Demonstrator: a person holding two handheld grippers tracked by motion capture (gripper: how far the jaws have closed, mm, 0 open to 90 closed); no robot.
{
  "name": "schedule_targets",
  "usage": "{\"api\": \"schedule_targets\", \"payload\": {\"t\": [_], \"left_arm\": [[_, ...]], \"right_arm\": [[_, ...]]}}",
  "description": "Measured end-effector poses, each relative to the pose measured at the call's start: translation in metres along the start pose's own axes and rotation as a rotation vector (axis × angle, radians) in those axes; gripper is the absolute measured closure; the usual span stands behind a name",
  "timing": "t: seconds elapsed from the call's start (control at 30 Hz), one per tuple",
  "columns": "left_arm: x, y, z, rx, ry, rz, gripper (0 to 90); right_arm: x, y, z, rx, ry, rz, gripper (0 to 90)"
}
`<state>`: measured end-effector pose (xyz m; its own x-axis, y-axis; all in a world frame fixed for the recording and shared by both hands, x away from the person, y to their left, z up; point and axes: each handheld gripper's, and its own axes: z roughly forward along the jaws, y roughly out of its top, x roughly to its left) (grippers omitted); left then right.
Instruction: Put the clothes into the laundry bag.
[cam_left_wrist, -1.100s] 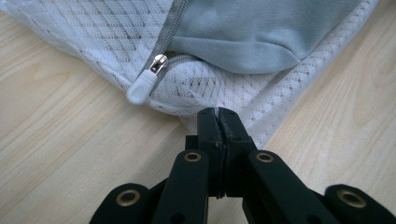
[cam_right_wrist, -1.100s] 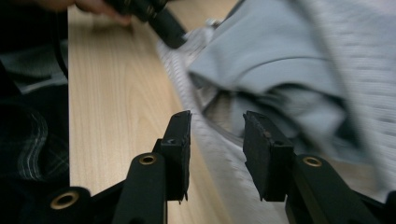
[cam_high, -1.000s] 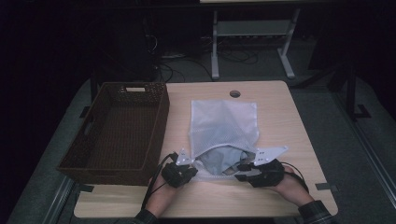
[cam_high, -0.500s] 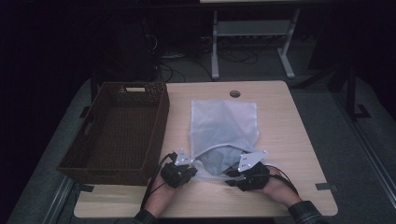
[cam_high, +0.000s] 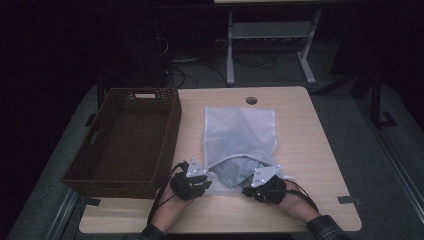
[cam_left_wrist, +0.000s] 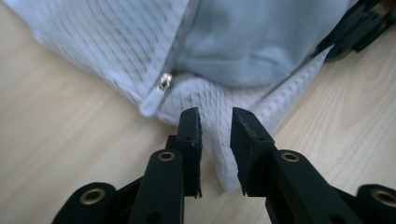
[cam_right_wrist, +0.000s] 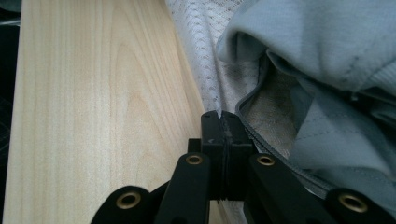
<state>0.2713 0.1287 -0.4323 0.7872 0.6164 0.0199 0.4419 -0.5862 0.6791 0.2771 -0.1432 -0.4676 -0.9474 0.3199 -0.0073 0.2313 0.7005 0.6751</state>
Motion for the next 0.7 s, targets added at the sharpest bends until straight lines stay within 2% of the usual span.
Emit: {"api": "schedule_targets", "payload": {"t": [0.07,0.1,0.17,0.27,0.5,0.57,0.7], "left_arm": [[-0.003,0.005,-0.004,-0.018,-0.03,0.001,76.5],[-0.006,0.009,-0.004,-0.024,-0.051,0.009,82.8],[-0.011,0.016,-0.002,-0.028,-0.091,0.03,90.0],[-0.018,0.03,0.004,-0.038,-0.141,0.06,90.0],[-0.025,0.057,0.021,-0.068,-0.185,0.079,90.0],[-0.026,0.063,0.027,-0.067,-0.183,0.088,90.0],[-0.025,0.07,0.04,-0.057,-0.182,0.08,90.0]], "right_arm": [[0.002,0.0,0.0,0.0,-0.008,-0.009,89.2],[0.002,0.0,0.0,0.001,-0.01,-0.015,89.3],[0.003,0.0,0.0,0.004,-0.012,-0.022,89.2],[0.002,0.0,0.0,0.004,-0.008,-0.018,89.3],[0.001,0.0,0.0,0.005,-0.001,0.003,89.3],[0.001,0.0,0.0,0.005,-0.001,0.005,89.3],[0.001,0.0,0.0,0.004,0.002,0.011,89.2]]}}
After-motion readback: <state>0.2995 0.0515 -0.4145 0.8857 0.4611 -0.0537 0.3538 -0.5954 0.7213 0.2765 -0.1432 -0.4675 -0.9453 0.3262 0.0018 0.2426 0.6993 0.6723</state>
